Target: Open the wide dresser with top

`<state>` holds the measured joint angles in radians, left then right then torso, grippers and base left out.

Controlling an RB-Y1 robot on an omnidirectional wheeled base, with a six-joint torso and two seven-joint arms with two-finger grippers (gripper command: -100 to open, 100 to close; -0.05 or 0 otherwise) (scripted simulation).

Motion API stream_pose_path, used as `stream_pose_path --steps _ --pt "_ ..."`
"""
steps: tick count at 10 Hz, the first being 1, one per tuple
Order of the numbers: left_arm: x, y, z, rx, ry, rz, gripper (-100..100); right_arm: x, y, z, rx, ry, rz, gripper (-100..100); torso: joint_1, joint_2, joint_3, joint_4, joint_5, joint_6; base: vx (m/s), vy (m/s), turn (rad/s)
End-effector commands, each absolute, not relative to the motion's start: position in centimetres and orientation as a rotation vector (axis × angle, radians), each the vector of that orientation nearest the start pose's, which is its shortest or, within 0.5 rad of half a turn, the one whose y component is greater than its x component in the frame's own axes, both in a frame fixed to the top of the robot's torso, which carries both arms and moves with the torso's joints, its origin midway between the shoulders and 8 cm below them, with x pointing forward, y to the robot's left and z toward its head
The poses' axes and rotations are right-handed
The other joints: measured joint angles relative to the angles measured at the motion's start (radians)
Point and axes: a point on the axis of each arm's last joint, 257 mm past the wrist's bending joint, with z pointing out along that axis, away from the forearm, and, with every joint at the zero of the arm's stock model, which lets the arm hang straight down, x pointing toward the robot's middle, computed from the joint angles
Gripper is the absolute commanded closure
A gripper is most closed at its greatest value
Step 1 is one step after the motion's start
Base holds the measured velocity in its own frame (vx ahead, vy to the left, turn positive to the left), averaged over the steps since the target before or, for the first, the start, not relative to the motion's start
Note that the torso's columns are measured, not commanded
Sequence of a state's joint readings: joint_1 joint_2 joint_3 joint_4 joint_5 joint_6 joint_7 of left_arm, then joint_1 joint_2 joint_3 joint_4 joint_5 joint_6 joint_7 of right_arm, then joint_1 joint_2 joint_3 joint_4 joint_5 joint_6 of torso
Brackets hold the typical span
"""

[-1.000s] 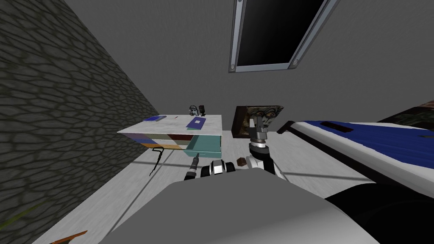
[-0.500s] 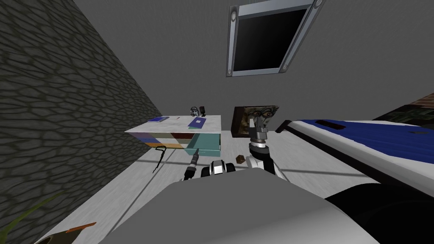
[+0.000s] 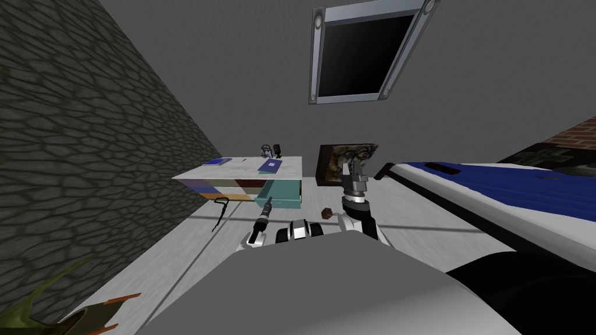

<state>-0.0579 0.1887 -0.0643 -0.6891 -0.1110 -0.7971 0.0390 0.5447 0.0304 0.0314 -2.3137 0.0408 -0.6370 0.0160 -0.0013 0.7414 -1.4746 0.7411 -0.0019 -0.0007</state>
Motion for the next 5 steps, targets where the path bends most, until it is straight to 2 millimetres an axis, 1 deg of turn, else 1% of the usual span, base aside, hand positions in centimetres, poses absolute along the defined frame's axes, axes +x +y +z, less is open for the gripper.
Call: stream_pose_path --steps 1,2,3,4,5 --pt "46.2 26.3 -40.4 -0.99 1.445 -1.123 -100 31.1 -26.6 5.0 0.545 0.525 1.303 0 -0.001 -0.001 -0.001 0.001 -0.001 0.0 -0.029 -0.008 0.009" --pt "47.4 26.5 -39.7 -0.993 1.442 -1.123 -100 31.1 -26.6 5.0 0.545 0.525 1.303 0 -0.002 -0.002 -0.001 0.001 -0.001 0.001 -0.041 -0.015 -0.005" --pt "48.6 26.8 -39.0 -0.996 1.439 -1.122 -100 31.1 -26.6 5.0 0.545 0.525 1.303 0 -0.003 0.0 0.0 0.003 -0.002 0.001 -0.094 -0.019 -0.027" --pt "48.6 26.8 -39.0 -0.996 1.439 -1.122 -100 31.1 -26.6 5.0 0.545 0.525 1.303 0 -0.005 0.007 0.004 0.007 -0.004 0.001 -0.076 -0.009 -0.007" --pt "48.6 26.8 -39.0 -0.996 1.439 -1.122 -100 31.1 -26.6 5.0 0.545 0.525 1.303 0 -0.005 0.009 0.005 0.008 -0.004 0.0 -0.031 -0.005 0.002"
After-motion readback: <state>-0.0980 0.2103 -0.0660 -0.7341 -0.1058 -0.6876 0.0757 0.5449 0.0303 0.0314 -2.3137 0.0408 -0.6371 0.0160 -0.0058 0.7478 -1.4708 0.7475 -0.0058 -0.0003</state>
